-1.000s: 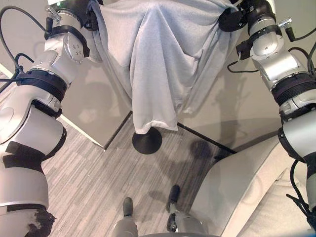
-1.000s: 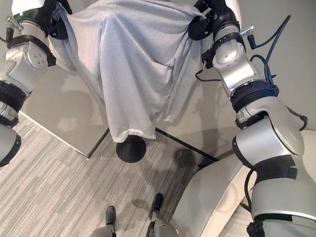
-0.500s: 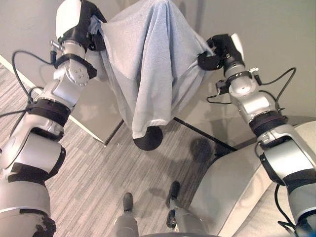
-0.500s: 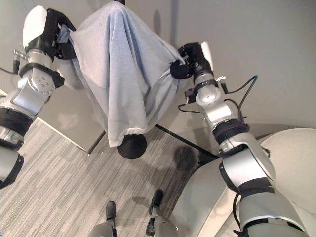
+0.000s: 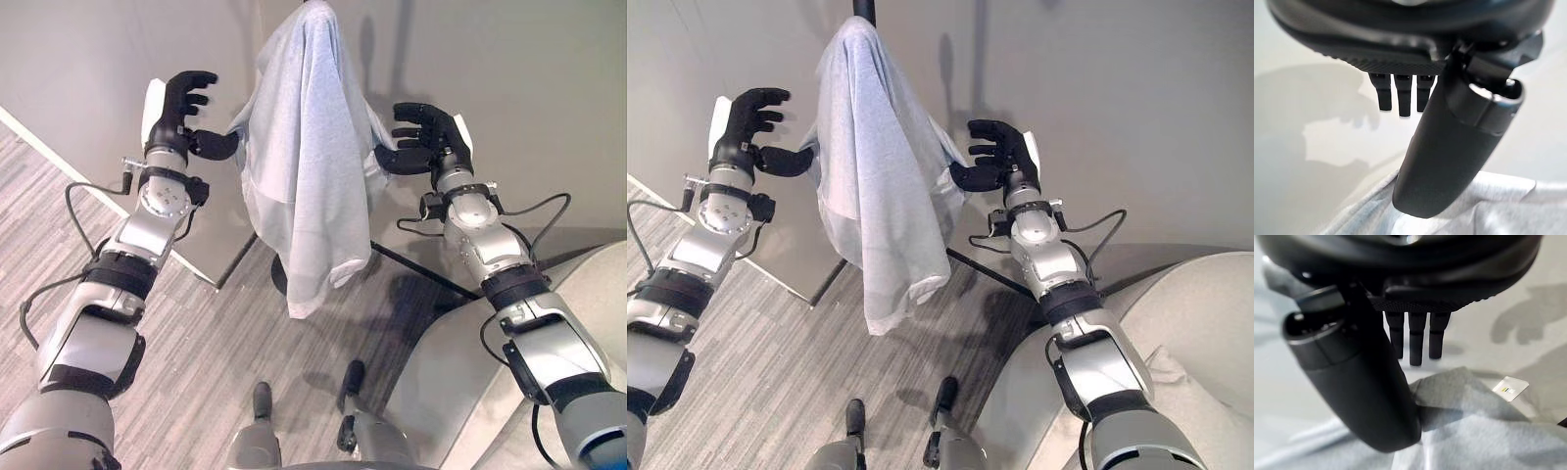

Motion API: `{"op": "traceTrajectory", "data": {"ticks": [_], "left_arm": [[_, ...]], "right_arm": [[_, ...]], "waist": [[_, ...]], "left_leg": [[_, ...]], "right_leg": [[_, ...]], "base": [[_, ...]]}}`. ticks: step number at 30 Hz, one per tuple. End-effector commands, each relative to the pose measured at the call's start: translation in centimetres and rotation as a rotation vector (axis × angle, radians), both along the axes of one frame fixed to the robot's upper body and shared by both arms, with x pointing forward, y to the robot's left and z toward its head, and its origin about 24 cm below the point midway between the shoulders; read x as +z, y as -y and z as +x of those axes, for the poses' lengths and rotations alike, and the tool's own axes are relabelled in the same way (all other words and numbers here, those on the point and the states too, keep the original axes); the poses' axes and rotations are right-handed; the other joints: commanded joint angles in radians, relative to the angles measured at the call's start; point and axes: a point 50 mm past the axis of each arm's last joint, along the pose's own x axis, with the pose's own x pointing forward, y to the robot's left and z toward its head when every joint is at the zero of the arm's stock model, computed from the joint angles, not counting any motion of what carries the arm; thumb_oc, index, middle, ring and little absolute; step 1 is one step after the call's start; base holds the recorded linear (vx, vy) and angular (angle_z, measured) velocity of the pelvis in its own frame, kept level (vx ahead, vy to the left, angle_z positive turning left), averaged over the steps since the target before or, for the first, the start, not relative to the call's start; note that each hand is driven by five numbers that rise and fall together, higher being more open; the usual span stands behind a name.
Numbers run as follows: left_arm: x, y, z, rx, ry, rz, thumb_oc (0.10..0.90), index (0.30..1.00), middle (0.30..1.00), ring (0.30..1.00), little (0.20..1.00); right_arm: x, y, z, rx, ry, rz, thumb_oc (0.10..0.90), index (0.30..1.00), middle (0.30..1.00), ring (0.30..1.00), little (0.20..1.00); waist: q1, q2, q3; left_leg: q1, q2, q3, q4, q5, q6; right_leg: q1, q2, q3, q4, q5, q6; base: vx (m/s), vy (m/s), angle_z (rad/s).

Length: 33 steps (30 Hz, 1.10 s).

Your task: Hang the clothes on the sofa on the clothes rack.

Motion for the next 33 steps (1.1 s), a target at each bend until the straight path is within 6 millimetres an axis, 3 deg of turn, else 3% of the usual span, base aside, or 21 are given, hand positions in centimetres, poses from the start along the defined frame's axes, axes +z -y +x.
{"op": "traceTrajectory", "data": {"ticks": [1, 4, 8, 9, 10, 12, 14, 15, 17, 19, 21, 22, 23, 25, 29, 31, 33], "left_arm": [[5.6, -1.2, -2.2, -0.025, 0.262, 0.031, 0.800, 0.900, 0.900, 0.900, 0.900], [4.9, -2.8, -4.8, -0.011, 0.315, 0.057, 0.800, 0.900, 0.900, 0.900, 0.900], [3.6, -3.8, -6.6, 0.011, 0.322, 0.040, 0.800, 0.900, 0.900, 0.900, 0.900], [2.1, -4.9, -8.0, 0.033, 0.300, 0.022, 0.800, 0.900, 0.900, 0.900, 0.900], [2.1, -4.9, -8.0, 0.034, 0.299, 0.022, 0.800, 0.900, 0.900, 0.900, 0.900], [-0.8, -7.3, -10.7, 0.132, 0.215, 0.063, 0.800, 0.900, 0.900, 0.900, 0.900], [-2.8, -7.6, -11.8, 0.153, 0.167, 0.031, 0.800, 0.900, 0.900, 0.900, 0.900], [-2.9, -7.7, -11.9, 0.154, 0.163, 0.031, 0.800, 0.900, 0.900, 0.900, 0.900], [-7.6, -7.8, -13.7, 0.170, 0.041, -0.123, 0.800, 0.900, 0.900, 0.900, 0.900], [-15.6, -6.4, -16.3, 0.194, -0.183, -0.439, 0.800, 0.900, 0.900, 0.900, 0.900], [-19.0, -4.7, -16.7, 0.176, -0.277, -0.608, 0.800, 0.900, 0.900, 0.900, 0.900], [-20.3, -4.0, -16.8, 0.163, -0.336, -0.614, 0.800, 0.900, 0.900, 0.900, 0.900], [-22.9, -2.6, -17.3, 0.135, -0.477, -0.606, 0.800, 0.900, 0.900, 0.900, 0.900], [-26.6, -1.3, -18.3, 0.120, -0.679, -0.589, 0.800, 0.900, 0.900, 0.900, 0.900], [-30.9, -0.1, -20.8, 0.157, -0.933, -0.545, 0.800, 0.900, 0.900, 0.900, 0.900], [-34.2, 0.6, -24.0, 0.198, -1.164, -0.464, 0.800, 0.900, 0.900, 0.900, 0.900], [-34.7, 0.6, -24.7, 0.210, -1.202, -0.454, 0.800, 0.900, 0.900, 0.900, 0.900]], "right_arm": [[4.5, 2.7, -2.1, -0.033, 0.240, -0.075, 0.800, 0.900, 0.900, 0.900, 0.900], [3.4, 5.3, -4.6, -0.087, 0.248, -0.231, 0.800, 0.900, 0.900, 0.900, 0.900], [1.6, 6.2, -6.3, -0.089, 0.218, -0.253, 0.800, 0.900, 0.900, 0.900, 0.900], [-0.1, 7.3, -7.7, -0.112, 0.181, -0.247, 0.800, 0.900, 0.900, 0.900, 0.900], [-0.1, 7.2, -7.7, -0.111, 0.179, -0.247, 0.800, 0.900, 0.900, 0.900, 0.900], [-4.2, 8.5, -10.2, -0.146, 0.062, -0.222, 0.800, 0.900, 0.900, 0.900, 0.900], [-6.5, 8.3, -11.3, -0.144, 0.002, -0.152, 0.800, 0.900, 0.900, 0.900, 0.900], [-6.6, 8.3, -11.3, -0.142, -0.001, -0.153, 0.800, 0.900, 0.900, 0.900, 0.900], [-11.1, 8.0, -13.3, -0.132, -0.161, -0.057, 0.800, 0.900, 0.900, 0.900, 0.900], [-17.0, 7.1, -16.3, -0.119, -0.413, -0.062, 0.800, 0.900, 0.900, 0.900, 0.900], [-19.4, 7.0, -17.0, -0.141, -0.519, -0.062, 0.800, 0.900, 0.900, 0.900, 0.900], [-20.7, 6.9, -17.4, -0.149, -0.572, -0.051, 0.800, 0.900, 0.900, 0.900, 0.900], [-23.2, 6.7, -18.4, -0.163, -0.691, -0.070, 0.800, 0.900, 0.900, 0.900, 0.900], [-25.9, 6.0, -19.4, -0.173, -0.826, -0.077, 0.800, 0.900, 0.900, 0.900, 0.900], [-28.7, 5.4, -21.0, -0.190, -0.983, -0.119, 0.800, 0.900, 0.900, 0.900, 0.900], [-31.2, 4.8, -23.4, -0.223, -1.148, -0.093, 0.800, 0.900, 0.900, 0.900, 0.900], [-31.7, 4.7, -23.8, -0.228, -1.176, -0.077, 0.800, 0.900, 0.900, 0.900, 0.900]], "waist": [[0.007, -0.025, -0.076], [0.007, -0.023, -0.094], [0.009, -0.022, -0.101], [0.009, -0.020, -0.105], [0.009, -0.019, -0.106], [0.008, -0.016, -0.102], [0.008, -0.015, -0.100], [0.006, -0.015, -0.103], [0.007, -0.013, -0.092], [0.003, -0.008, -0.092], [0.000, -0.009, -0.091], [-0.002, -0.009, -0.090], [-0.005, -0.008, -0.088], [-0.009, -0.007, -0.089], [-0.013, -0.006, -0.094], [-0.017, -0.007, -0.101], [-0.016, -0.007, -0.103]], "left_leg": [[0.029, 0.006, 0.009, 0.002, -0.083, -0.018], [0.059, 0.004, 0.011, 0.002, -0.098, -0.014], [0.075, 0.002, 0.011, 0.002, -0.106, -0.011], [0.088, 0.002, 0.011, 0.002, -0.112, -0.009], [0.088, 0.002, 0.011, 0.002, -0.112, -0.009], [0.103, 0.000, 0.012, 0.002, -0.121, -0.004], [0.110, -0.001, 0.010, 0.002, -0.124, -0.002], [0.112, -0.001, 0.010, 0.002, -0.124, -0.002], [0.123, -0.002, 0.011, 0.002, -0.129, 0.002], [0.140, -0.003, 0.018, 0.002, -0.137, 0.007], [0.142, -0.007, 0.020, 0.002, -0.137, 0.014], [0.143, -0.008, 0.021, 0.002, -0.136, 0.015], [0.149, -0.009, 0.022, 0.002, -0.137, 0.017], [0.152, -0.011, 0.023, 0.002, -0.135, 0.020], [0.158, -0.014, 0.024, 0.002, -0.134, 0.024], [0.169, -0.019, 0.030, 0.002, -0.141, 0.026], [0.173, -0.019, 0.033, 0.002, -0.142, 0.026]], "right_leg": [[0.168, -0.125, -0.019, 0.007, -0.145, 0.177], [0.201, -0.129, -0.025, 0.007, -0.151, 0.177], [0.220, -0.132, -0.030, 0.007, -0.155, 0.177], [0.232, -0.134, -0.033, 0.007, -0.156, 0.177], [0.233, -0.134, -0.033, 0.007, -0.157, 0.177], [0.249, -0.139, -0.036, 0.007, -0.158, 0.174], [0.257, -0.141, -0.039, 0.007, -0.158, 0.173], [0.258, -0.141, -0.039, 0.007, -0.158, 0.173], [0.269, -0.145, -0.040, 0.007, -0.158, 0.171], [0.282, -0.151, -0.048, 0.007, -0.158, 0.170], [0.285, -0.155, -0.049, 0.007, -0.152, 0.168], [0.286, -0.156, -0.051, 0.007, -0.150, 0.169], [0.291, -0.157, -0.052, 0.007, -0.149, 0.169], [0.295, -0.159, -0.051, 0.007, -0.147, 0.168], [0.297, -0.160, -0.049, 0.007, -0.146, 0.166], [0.301, -0.161, -0.043, 0.007, -0.148, 0.165], [0.302, -0.163, -0.043, 0.007, -0.147, 0.166]], "base": [[0.06, 0.020, 0.05], [0.07, 0.019, 0.02], [0.04, 0.015, 0.01], [0.00, 0.000, 0.00], [0.03, 0.021, -0.02], [0.00, 0.000, 0.00], [0.00, 0.000, 0.00], [0.00, 0.000, 0.00], [-0.02, 0.027, 0.07], [-0.02, 0.048, 0.03], [-0.04, 0.036, 0.02], [-0.06, 0.035, 0.03], [-0.04, 0.030, 0.02], [-0.05, 0.028, 0.00], [-0.01, 0.006, 0.00], [0.00, 0.036, 0.02], [0.00, 0.000, 0.00]]}}
